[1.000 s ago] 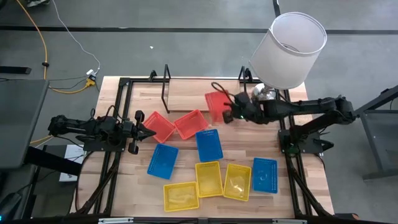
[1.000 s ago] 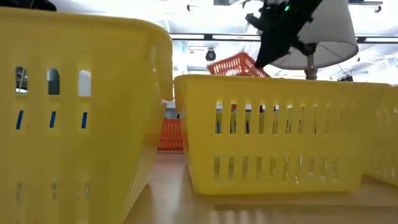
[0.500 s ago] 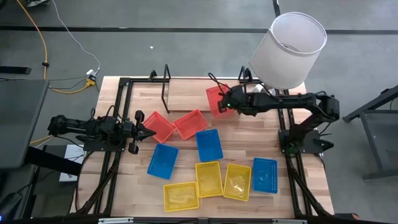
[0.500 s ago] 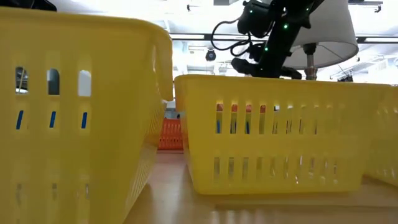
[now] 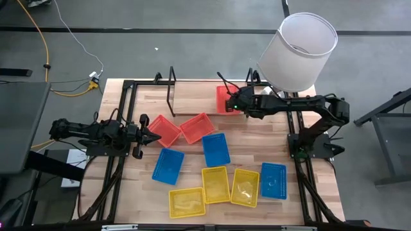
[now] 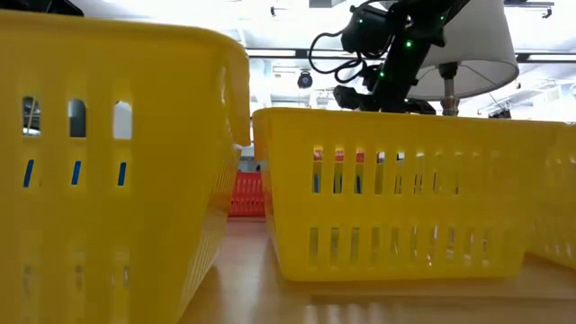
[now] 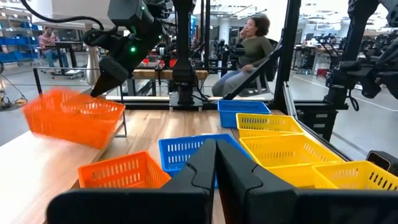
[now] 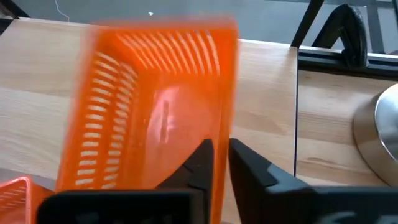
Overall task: Stack baskets on shelf by color
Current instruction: Put the right orange bin on the shelf
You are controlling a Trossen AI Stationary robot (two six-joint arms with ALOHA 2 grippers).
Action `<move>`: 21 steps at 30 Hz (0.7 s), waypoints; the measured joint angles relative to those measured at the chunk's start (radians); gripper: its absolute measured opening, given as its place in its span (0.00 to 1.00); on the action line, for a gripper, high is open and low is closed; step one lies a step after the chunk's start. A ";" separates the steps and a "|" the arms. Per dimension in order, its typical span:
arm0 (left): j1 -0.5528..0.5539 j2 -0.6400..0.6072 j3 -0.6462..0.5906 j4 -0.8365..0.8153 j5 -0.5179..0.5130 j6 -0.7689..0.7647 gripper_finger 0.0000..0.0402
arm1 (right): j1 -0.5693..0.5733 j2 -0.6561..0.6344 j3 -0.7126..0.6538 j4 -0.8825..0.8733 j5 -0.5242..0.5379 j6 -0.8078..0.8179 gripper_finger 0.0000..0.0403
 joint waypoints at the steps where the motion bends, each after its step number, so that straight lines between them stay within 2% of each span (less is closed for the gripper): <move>1: 0.000 0.000 0.000 0.000 0.000 0.000 0.01 | 0.000 0.000 0.000 0.000 0.002 0.000 0.15; 7: 0.000 0.000 0.000 0.000 0.000 0.000 0.01 | 0.001 -0.004 0.000 0.003 0.012 -0.013 0.32; 11: 0.000 0.000 0.000 0.000 0.000 0.000 0.01 | 0.020 -0.029 0.000 0.050 0.033 -0.115 0.39; 15: 0.000 0.000 0.000 0.000 0.000 0.000 0.01 | 0.077 -0.043 0.000 0.147 0.035 -0.250 0.42; 21: 0.000 0.000 0.000 0.000 0.000 0.000 0.01 | 0.166 -0.039 0.000 0.362 -0.044 -0.478 0.39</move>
